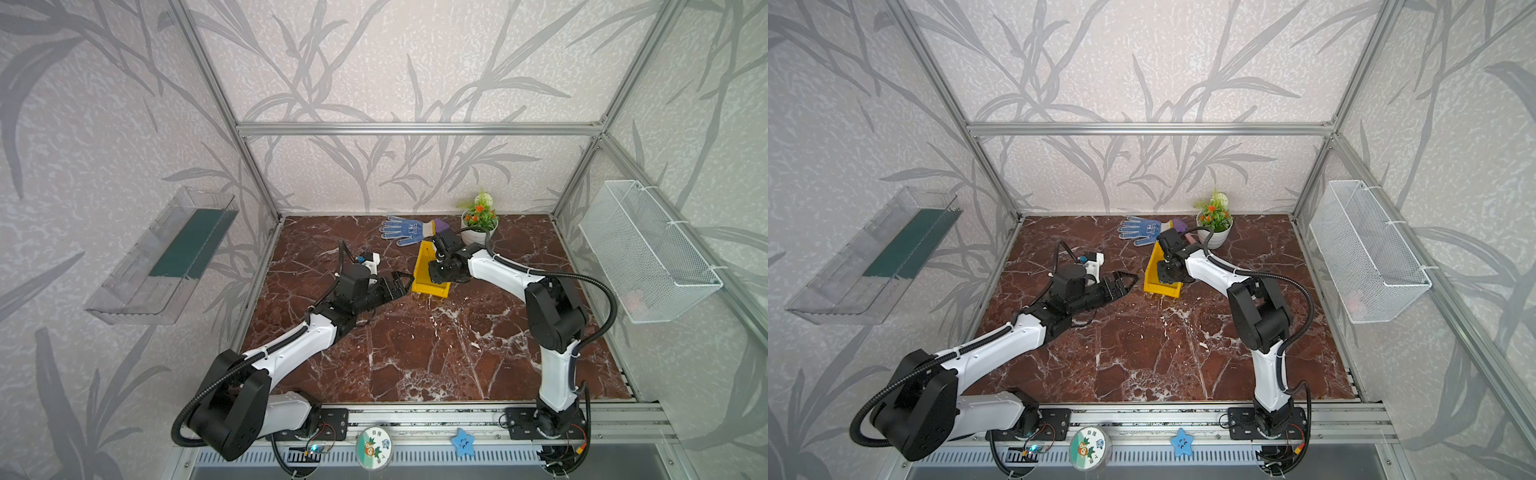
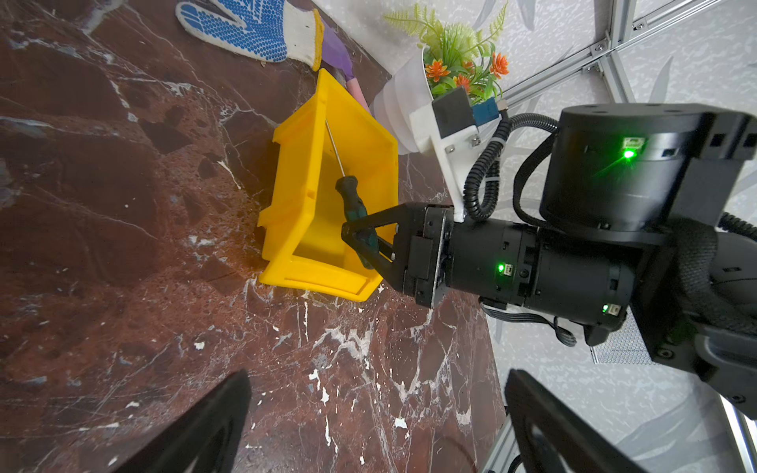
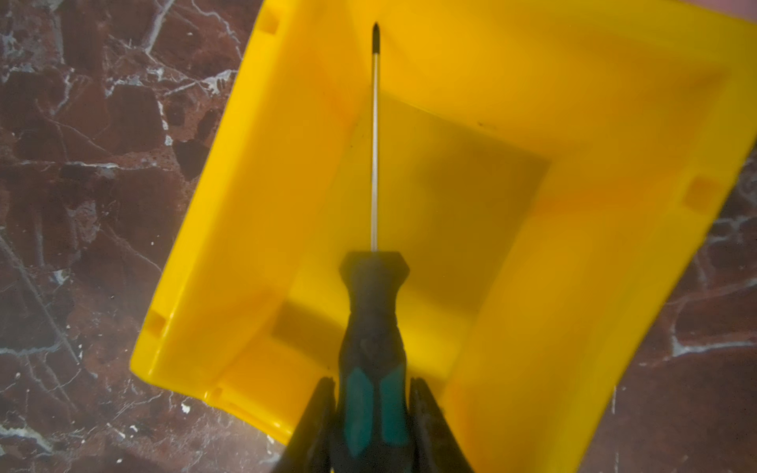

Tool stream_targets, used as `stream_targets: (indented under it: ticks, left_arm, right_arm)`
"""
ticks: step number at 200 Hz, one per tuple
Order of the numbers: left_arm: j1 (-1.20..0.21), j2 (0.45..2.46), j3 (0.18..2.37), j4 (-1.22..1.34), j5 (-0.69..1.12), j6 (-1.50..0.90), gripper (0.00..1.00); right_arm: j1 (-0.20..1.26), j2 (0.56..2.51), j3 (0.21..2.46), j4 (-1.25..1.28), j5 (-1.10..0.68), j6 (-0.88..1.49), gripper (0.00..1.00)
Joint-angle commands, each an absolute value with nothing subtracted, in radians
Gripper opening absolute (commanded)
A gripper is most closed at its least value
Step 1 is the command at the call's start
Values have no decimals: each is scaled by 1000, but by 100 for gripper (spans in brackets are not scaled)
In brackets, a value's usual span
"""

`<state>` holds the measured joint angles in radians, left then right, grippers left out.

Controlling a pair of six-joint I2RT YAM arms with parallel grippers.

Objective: Put the screwdriver in the bin
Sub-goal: Place the screwdriver into the bin.

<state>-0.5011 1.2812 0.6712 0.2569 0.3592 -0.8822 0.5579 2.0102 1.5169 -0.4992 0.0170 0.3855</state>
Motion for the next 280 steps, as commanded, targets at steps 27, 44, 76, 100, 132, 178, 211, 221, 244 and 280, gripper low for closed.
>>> stream_targets:
  ticks: [27, 44, 76, 100, 132, 178, 211, 221, 244, 280]
  left_arm:
    - [-503, 1291, 689, 251, 362, -873, 99]
    - [-503, 1286, 685, 242, 359, -868, 99]
    - [-503, 1279, 673, 239, 350, -867, 99]
    - [-502, 1278, 672, 239, 351, -874, 100]
    - [-502, 1271, 672, 229, 351, -874, 99]
    - [-502, 1251, 673, 202, 336, -863, 99]
    - [-503, 1234, 685, 183, 303, -857, 99]
    - [-502, 1231, 696, 171, 299, -853, 99]
    - [-501, 1216, 728, 121, 282, -825, 99]
    - [-492, 1174, 781, 43, 178, -783, 99]
  right_arm:
    - [556, 2058, 1562, -535, 84, 353, 4]
    - [555, 2079, 1589, -561, 89, 324, 7]
    - [556, 2086, 1599, -577, 115, 295, 13]
    - [556, 2085, 1601, -586, 136, 277, 18]
    - [562, 2068, 1597, -596, 149, 267, 26]
    - [571, 2020, 1589, -601, 155, 260, 34]
    - [577, 1983, 1602, -607, 156, 256, 42]
    - [577, 1975, 1609, -613, 156, 255, 43]
    - [579, 1944, 1615, -617, 156, 251, 45]
    - [578, 1814, 1583, -597, 143, 230, 52]
